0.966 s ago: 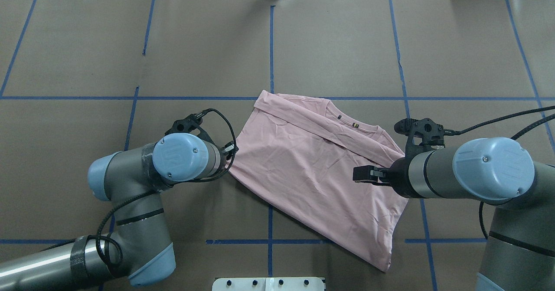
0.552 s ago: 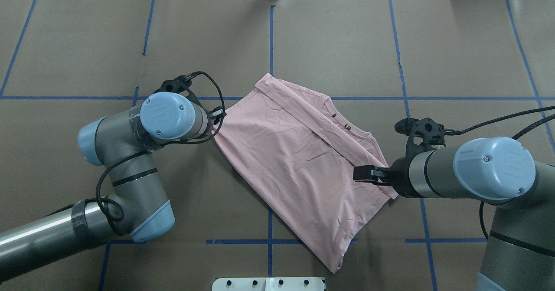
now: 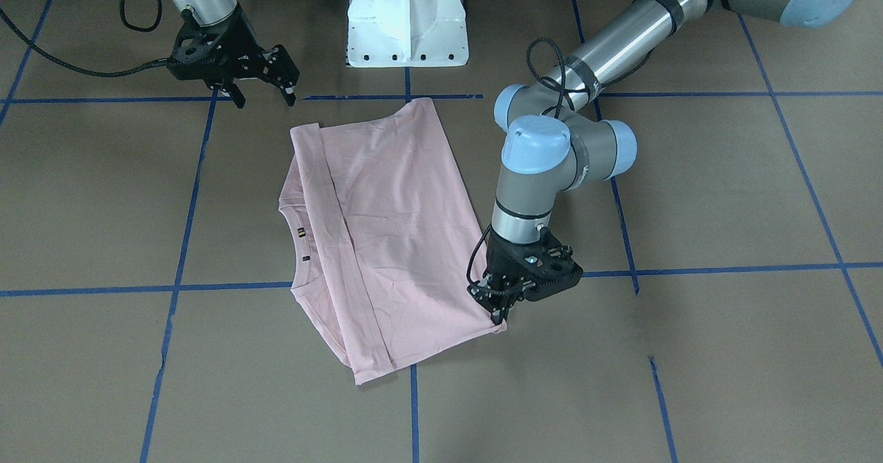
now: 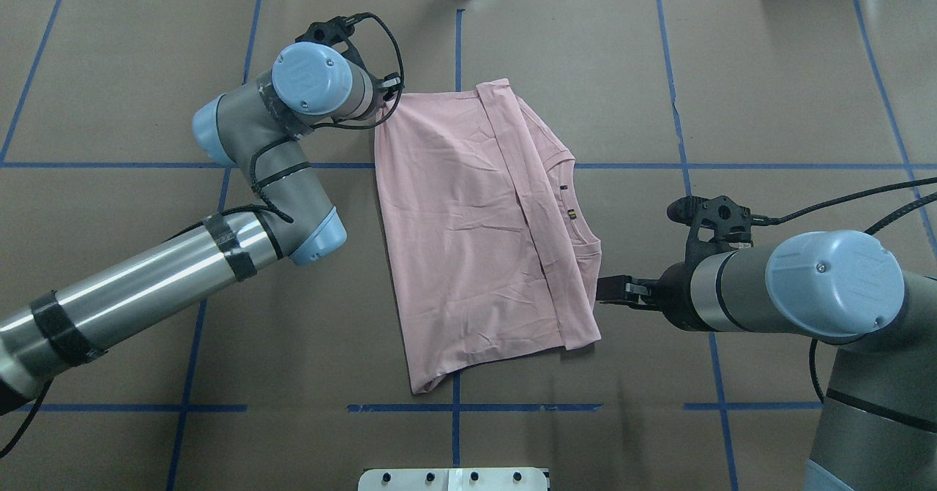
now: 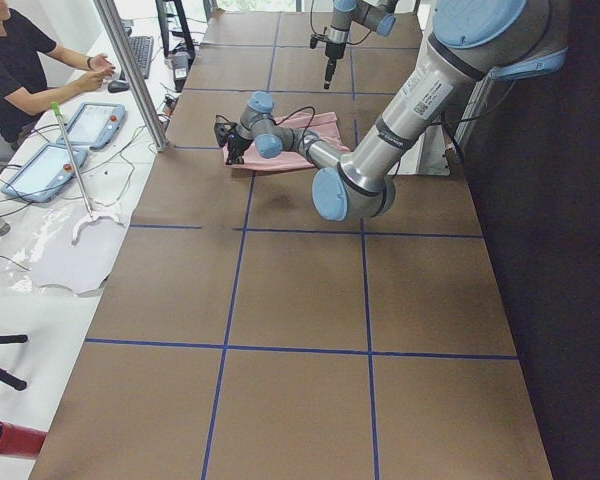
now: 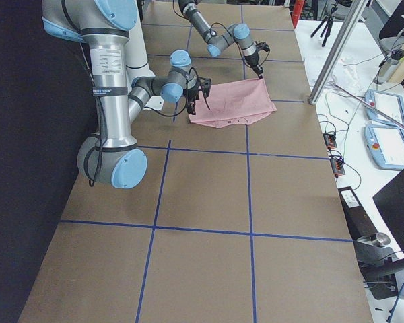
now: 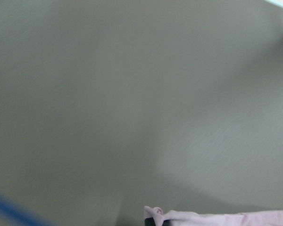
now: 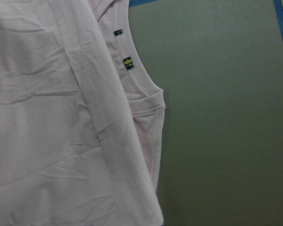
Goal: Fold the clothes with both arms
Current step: 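Pull the shirt corner away from the robot with the left gripper to straighten it, then move the left gripper down to the shirt's near corner and grasp, then move the right gripper to the shirt's near edge beside the left gripper and grasp, then lift the near edge with both grippers and fold it away from the robot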
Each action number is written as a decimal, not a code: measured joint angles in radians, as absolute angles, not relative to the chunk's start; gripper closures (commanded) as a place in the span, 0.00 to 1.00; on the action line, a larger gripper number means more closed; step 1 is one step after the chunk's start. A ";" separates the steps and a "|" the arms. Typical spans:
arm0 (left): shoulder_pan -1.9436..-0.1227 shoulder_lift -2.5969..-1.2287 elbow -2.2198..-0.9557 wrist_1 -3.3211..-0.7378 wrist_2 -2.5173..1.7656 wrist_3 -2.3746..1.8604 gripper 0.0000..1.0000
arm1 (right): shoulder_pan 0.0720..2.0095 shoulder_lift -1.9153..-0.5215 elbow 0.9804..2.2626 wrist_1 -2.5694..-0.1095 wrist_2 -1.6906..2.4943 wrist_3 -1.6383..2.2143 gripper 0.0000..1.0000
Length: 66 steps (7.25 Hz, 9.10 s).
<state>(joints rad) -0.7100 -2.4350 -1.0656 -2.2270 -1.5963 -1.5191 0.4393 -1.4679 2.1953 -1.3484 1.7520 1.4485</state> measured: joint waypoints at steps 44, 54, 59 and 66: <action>-0.281 -2.079 -1.843 -1.652 -1.595 -1.997 1.00 | 0.397 -1.143 1.833 -1.411 1.720 1.841 0.00; -0.279 -2.069 -1.874 -1.651 -1.595 -1.996 1.00 | 0.364 -1.124 1.761 -1.410 1.723 1.838 0.83; -0.279 -2.071 -1.870 -1.651 -1.594 -1.996 1.00 | 0.363 -1.098 1.757 -1.417 1.723 1.836 1.00; -0.270 -2.071 -1.912 -1.605 -1.594 -1.974 1.00 | 0.377 -1.130 1.840 -1.406 1.736 1.834 1.00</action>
<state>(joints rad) -0.2699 -2.0712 -1.9119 -1.6046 -1.5937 -1.9743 0.3774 -1.1301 1.8395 -1.4060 1.7359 1.8337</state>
